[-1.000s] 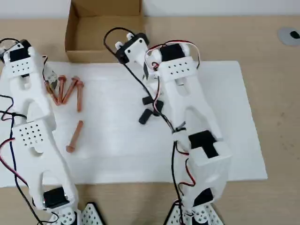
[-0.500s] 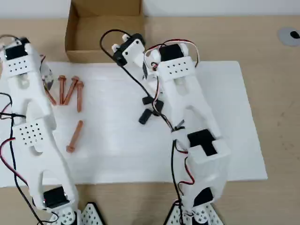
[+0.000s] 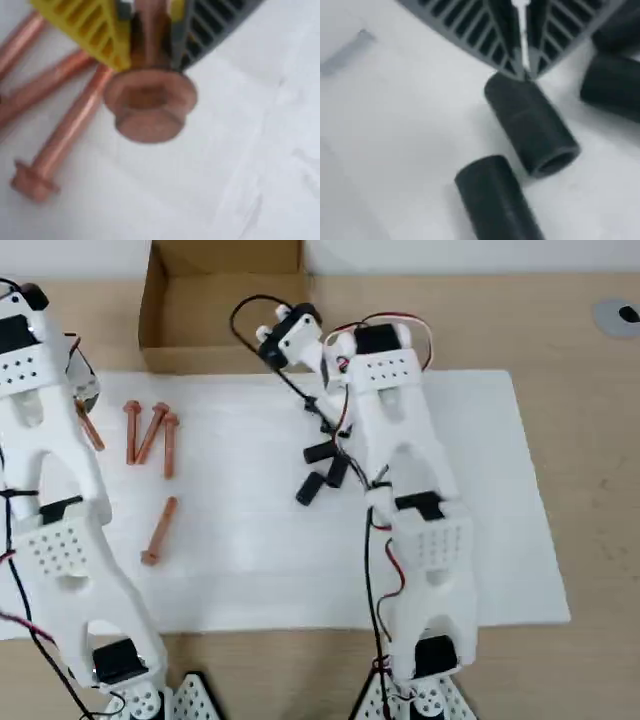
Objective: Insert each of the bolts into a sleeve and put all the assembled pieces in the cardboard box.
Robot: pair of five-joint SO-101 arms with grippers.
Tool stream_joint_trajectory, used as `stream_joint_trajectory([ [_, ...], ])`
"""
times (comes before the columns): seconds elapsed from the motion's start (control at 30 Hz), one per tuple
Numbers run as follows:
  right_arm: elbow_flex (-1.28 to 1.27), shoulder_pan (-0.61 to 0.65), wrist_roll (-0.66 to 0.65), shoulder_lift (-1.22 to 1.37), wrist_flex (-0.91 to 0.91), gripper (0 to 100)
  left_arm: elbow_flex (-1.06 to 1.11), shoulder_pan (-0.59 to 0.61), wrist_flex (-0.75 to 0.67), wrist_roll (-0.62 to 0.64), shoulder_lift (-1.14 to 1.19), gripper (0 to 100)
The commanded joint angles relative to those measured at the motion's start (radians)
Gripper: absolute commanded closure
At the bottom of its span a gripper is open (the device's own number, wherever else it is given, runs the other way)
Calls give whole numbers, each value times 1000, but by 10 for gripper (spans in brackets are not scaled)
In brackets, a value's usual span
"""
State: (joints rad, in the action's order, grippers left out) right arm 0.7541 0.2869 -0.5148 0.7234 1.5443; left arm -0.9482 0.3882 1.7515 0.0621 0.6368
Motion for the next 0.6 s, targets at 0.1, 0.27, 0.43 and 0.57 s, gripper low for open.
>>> stream_joint_trajectory([
  [0.1, 424, -2, -68, 182, 152, 882, 236, -11, -2, -41, -338, 990],
  [0.27, 581, 30, -126, 278, 209, 857, 374, -11, -20, -35, -519, 990],
  [0.43, 584, 62, -192, 294, 204, 854, 595, -11, -84, -17, -717, 990],
  [0.57, 590, 79, -212, 294, 201, 854, 868, -11, -196, -20, -908, 990],
])
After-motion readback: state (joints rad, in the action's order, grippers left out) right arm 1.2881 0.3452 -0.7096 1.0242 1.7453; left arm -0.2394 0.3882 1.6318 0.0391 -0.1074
